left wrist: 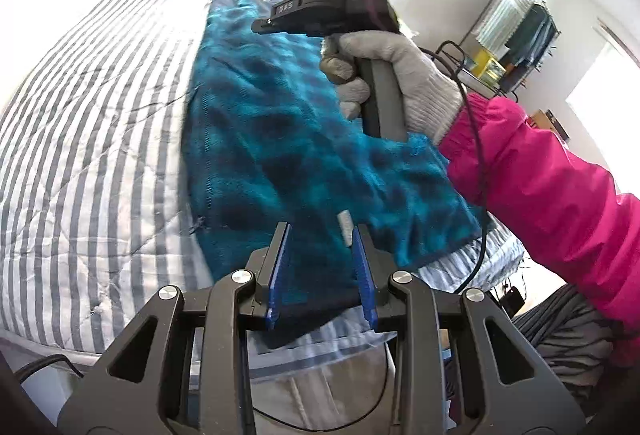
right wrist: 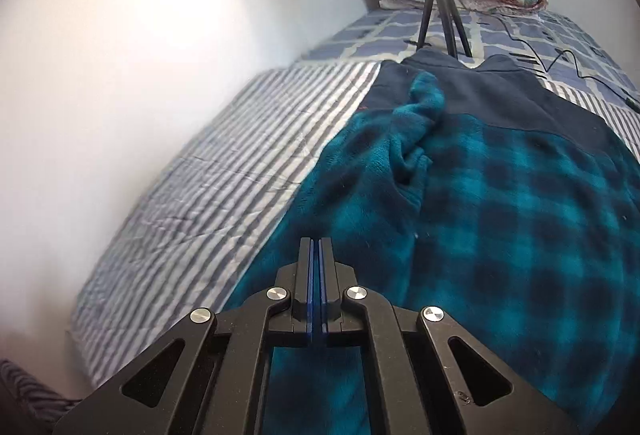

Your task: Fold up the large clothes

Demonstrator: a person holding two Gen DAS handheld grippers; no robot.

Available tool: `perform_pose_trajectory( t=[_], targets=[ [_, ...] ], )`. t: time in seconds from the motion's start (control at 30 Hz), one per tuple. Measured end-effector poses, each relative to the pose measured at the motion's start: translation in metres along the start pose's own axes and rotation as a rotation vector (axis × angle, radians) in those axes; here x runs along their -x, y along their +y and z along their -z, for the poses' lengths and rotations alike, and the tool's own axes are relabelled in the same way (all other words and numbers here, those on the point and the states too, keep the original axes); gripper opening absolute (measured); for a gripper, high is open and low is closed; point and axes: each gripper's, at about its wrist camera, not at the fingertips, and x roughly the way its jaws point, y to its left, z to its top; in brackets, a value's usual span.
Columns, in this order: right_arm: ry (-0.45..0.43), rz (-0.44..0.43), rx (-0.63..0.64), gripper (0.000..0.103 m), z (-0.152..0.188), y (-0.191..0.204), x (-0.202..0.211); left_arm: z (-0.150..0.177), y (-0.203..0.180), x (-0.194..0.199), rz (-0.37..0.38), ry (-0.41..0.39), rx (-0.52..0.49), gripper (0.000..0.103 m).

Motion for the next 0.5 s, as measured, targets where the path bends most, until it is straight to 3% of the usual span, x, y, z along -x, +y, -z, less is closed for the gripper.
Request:
perform_pose_trajectory(
  t=[0.17,0.3,0.43,0.5],
  targets=[
    [0.142,0.118,-0.013,0.001,0.015,-0.012,-0.039,0.010,0.016,-0.020,-0.019,0.048,0.037,0.030],
    [0.127,0.093,-0.040,0.001,0.018,-0.014,-0.030,0.030,0.017,-0.049,-0.053,0.119,0.013,0.030],
    [0.060,0.059,-0.061,0.002,0.017,-0.014,0.015,0.028,0.011,-0.038,-0.074,0.103,-0.025,0.030],
    [0.029,0.035,-0.074,0.008,0.014,-0.016,0.035,0.024,0.009,-0.025,-0.081,0.075,-0.020,0.030]
  ],
)
